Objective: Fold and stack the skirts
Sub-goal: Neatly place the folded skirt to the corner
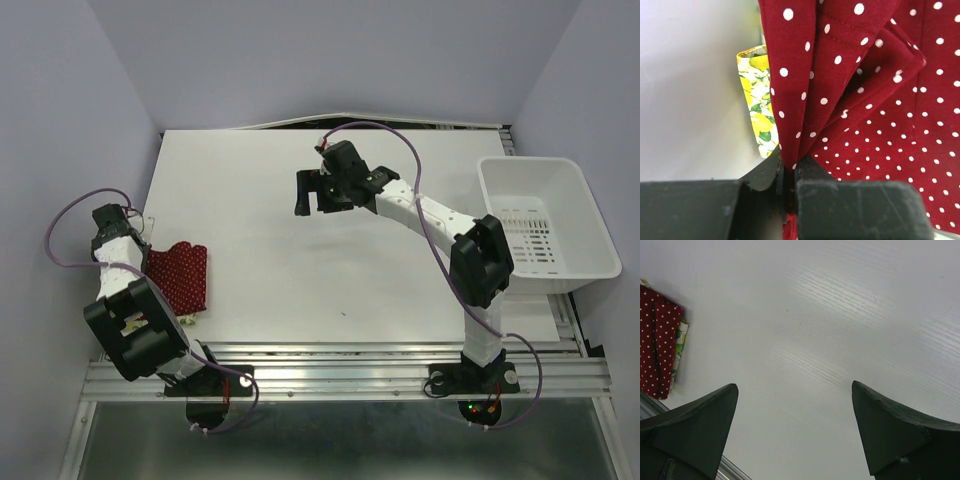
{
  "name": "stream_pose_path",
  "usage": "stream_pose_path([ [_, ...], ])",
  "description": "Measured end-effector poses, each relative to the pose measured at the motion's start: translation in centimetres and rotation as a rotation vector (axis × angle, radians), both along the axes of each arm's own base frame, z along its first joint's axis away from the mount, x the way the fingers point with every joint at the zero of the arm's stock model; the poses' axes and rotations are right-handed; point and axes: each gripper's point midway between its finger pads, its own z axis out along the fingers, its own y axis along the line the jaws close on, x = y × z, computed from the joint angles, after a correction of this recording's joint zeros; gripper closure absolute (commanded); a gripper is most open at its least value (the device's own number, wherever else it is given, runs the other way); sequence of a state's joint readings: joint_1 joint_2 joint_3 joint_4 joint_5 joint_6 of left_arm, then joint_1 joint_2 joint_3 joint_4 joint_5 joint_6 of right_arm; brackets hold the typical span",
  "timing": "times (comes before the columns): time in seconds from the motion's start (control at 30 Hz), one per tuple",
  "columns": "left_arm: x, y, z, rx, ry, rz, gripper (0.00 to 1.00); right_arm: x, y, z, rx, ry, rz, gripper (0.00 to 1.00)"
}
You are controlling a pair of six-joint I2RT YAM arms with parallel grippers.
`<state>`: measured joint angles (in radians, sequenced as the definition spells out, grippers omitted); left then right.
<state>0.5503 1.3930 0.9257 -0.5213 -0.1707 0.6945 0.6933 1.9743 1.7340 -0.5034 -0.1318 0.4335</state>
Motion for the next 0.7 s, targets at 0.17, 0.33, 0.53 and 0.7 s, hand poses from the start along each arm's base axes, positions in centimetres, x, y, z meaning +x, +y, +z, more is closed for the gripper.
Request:
stream_pose_path([
  [0.17,0.0,0.7,-0.1,0.041,-0.001,0.009,0.77,0.0,0.0,0.0,0.0,0.001,0.001,0.0],
  [0.33,0.3,1.3,0.3,0.067,-0.017,0.016,0.48,-0.1,0.0,0.0,0.002,0.003,0.004,0.0],
  [0.53,1.2,1.9,1.8,0.092,-0.045,0.017,0.4,-0.1,0.0,-0.1,-0.004,-0.003,0.012,0.0],
  [0.7,3.1,2.7,5.2,0.12,-0.12,0.01,0.38,0.1,-0.2,-0.1,-0.021,-0.02,0.024,0.0],
])
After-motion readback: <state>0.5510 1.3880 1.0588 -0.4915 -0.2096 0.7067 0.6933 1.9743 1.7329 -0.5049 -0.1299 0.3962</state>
